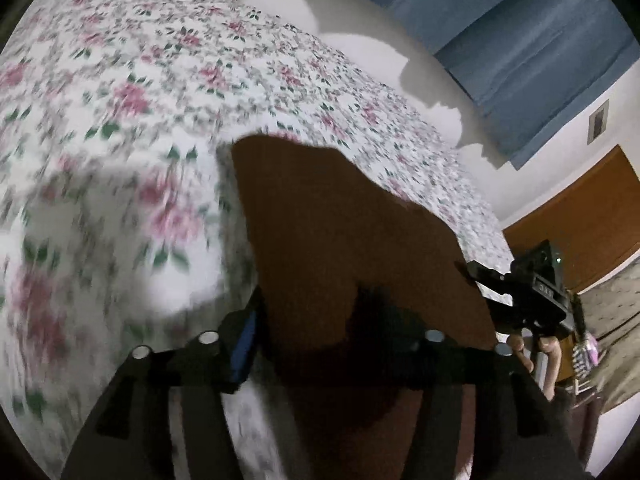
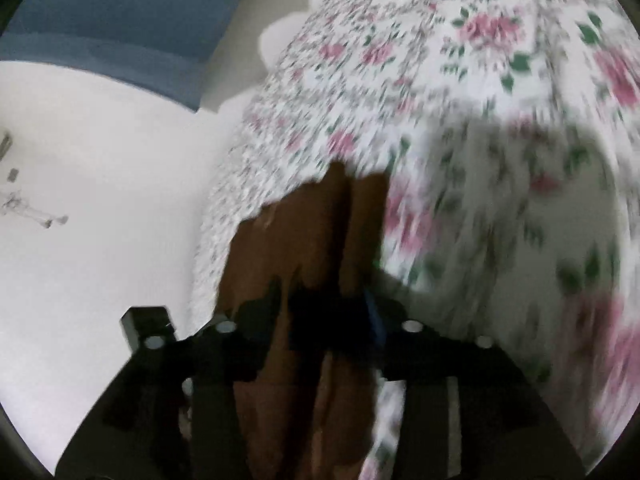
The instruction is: Fold small clothes
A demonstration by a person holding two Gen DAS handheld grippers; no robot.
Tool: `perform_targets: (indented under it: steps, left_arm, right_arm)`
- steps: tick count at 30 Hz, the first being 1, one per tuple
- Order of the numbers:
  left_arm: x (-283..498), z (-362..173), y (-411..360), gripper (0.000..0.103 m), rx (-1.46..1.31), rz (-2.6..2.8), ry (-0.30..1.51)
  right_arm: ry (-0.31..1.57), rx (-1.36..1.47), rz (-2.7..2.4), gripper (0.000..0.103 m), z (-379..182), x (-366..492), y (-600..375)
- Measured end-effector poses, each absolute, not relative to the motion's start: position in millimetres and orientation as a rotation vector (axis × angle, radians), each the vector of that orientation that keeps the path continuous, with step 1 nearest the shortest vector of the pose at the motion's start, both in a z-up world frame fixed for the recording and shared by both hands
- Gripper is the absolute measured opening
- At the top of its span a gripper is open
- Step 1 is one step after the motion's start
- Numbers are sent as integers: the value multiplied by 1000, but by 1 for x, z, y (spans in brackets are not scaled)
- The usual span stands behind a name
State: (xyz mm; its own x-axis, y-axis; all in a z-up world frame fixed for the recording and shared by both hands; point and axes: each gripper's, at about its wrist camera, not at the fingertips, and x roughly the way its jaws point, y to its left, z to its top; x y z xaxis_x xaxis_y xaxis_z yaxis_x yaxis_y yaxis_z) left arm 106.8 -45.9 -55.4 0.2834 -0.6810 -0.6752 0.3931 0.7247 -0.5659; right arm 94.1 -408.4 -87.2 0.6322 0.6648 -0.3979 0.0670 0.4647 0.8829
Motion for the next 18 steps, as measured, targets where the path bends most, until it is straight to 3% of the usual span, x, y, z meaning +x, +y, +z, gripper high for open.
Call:
perform_targets:
  steps: [1,6,14,15,17,18]
  left_arm:
    - [98,-55,-42,59,-321,-741,1067]
    - [57,-52,-23,59,-347,-775,1086]
    - [16,-54,-30,59,-236,-794,1065]
    - [15,-53,-33,55,-217,-792,1060]
    - [13,-53,-39,39,-178,-790,1066]
    - [13,-54,-41,31,-177,-789,1073]
  right_arm:
    - [836,1038,437,50,-86,89,-403]
    - [872,982,488,56,-80,50,-378]
    - [913,963,550,57,-80,14,-351]
    - [915,951,548,56,-78,12,-348]
    - [925,918,533,44,-76,15,-342]
    - [938,921,520,20,-78,15,-341]
